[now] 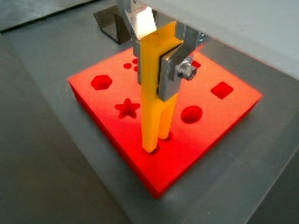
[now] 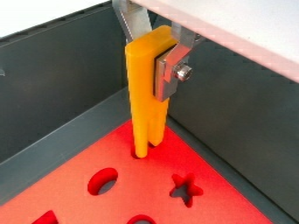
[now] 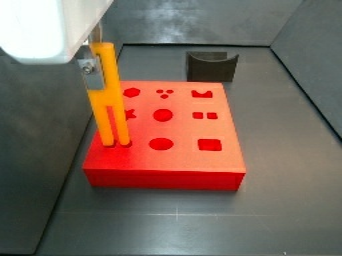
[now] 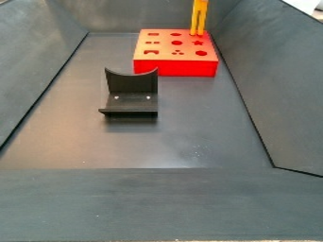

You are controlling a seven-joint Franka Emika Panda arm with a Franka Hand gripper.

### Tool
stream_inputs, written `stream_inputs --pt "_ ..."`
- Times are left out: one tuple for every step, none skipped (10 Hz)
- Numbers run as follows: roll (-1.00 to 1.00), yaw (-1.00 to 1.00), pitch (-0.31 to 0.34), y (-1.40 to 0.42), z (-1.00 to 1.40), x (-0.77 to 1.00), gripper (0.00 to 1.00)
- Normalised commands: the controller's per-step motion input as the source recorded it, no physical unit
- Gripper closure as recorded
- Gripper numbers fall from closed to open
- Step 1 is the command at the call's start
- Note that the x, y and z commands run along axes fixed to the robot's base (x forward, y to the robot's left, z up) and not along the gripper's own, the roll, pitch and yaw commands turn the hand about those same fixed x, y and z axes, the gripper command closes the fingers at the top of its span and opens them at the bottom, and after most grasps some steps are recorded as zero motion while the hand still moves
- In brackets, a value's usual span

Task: Pick up the square-circle object. Move up. Rotate the square-circle object. Place the square-circle object on the fixture. Regrasp the square-circle object. Move to above the board. Insert the square-circle object.
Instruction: Insert the square-circle object.

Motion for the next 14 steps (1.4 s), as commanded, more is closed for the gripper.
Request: stream_inputs --pt "0.07 0.04 0.054 -0.14 -0.21 0.00 1.00" --pt "0.05 0.00 0.000 -0.09 -0.21 0.00 1.00" --pt "0.03 -0.03 0.000 0.00 -0.20 0.12 1.00" --pt "0.00 -0.26 0.000 0.02 -0.17 0.22 1.00" --pt "0.00 -0.38 0.039 0.06 -0.19 0.18 1.00" --pt "0.00 -0.45 0.064 0.05 -0.20 0.12 1.00" --pt "0.00 -0.46 0.067 0.06 -0.19 0.13 1.00" --pt "0.02 -0.28 0.016 0.00 -0.20 0.00 1.00" --pt "0.07 -0.16 0.000 -0.07 -0.24 0.00 1.00" --pt "0.18 -0.12 0.000 -0.28 -0.22 0.00 1.00" --pt "0.28 0.00 -0.106 -0.42 -0.09 -0.09 1.00" --pt "0.33 0.00 -0.103 -0.37 -0.08 0.00 1.00" --pt "0.30 -0.02 -0.104 -0.27 -0.14 0.04 1.00" --pt "0.29 -0.05 -0.146 -0.19 -0.18 0.13 1.00"
